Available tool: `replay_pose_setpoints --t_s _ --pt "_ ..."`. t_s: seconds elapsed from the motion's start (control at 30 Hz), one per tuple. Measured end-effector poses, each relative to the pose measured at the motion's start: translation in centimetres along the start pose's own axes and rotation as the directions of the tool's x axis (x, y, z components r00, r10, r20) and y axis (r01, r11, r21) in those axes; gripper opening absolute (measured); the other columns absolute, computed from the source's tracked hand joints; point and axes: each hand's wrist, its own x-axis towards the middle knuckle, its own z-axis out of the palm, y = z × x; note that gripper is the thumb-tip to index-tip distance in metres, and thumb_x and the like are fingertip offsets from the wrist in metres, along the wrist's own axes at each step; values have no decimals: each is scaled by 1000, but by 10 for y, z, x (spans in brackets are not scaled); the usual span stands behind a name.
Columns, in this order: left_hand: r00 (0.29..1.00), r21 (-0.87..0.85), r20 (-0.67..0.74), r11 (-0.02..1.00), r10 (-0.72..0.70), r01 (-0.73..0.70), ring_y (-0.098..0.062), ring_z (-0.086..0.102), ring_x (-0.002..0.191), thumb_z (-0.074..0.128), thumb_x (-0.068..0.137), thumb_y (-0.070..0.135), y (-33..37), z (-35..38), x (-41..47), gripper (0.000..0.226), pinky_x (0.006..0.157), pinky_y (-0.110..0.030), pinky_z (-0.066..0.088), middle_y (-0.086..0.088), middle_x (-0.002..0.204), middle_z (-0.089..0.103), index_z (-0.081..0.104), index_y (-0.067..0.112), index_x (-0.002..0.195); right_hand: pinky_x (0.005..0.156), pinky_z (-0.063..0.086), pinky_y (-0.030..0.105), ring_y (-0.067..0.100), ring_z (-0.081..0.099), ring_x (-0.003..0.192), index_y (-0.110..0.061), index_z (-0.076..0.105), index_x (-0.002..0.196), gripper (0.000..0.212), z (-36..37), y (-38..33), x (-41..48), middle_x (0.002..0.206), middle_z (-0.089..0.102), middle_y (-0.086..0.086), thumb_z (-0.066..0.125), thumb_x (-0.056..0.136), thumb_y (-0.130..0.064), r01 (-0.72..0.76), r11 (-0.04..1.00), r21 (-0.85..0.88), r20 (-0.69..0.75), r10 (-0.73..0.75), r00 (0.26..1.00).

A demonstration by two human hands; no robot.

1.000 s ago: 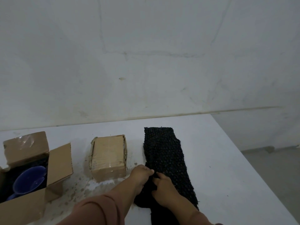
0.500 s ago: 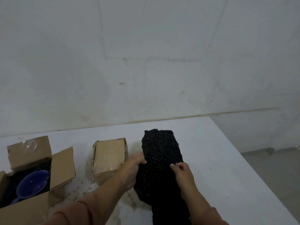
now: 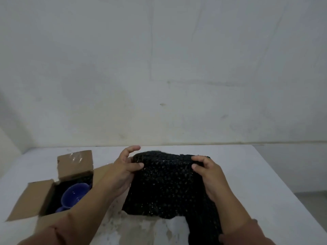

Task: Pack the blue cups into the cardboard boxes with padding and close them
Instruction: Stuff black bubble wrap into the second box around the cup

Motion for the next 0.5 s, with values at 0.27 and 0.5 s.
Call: replay_pose_setpoints --t_s 0.27,0.5 --pt "991 381 -103 924 86 -41 -20 59 84 54 95 12 25 -48 -15 26 82 -34 41 -5 85 67 67 33 101 98 47 33 16 59 107 -36 68 97 36 38 -45 -2 115 64 -2 64 81 -4 165 929 -330 65 -152 986" --pt "961 978 -75 210 266 18 -18 34 134 58 71 70 51 -53 -33 42 112 -48 27 10 135 42 55 42 103 83 40 19 14 48 101 -36 57 63 36 101 -78 -22 94 46 -17 65 74 -3 462 669 -583 258 -386 886"
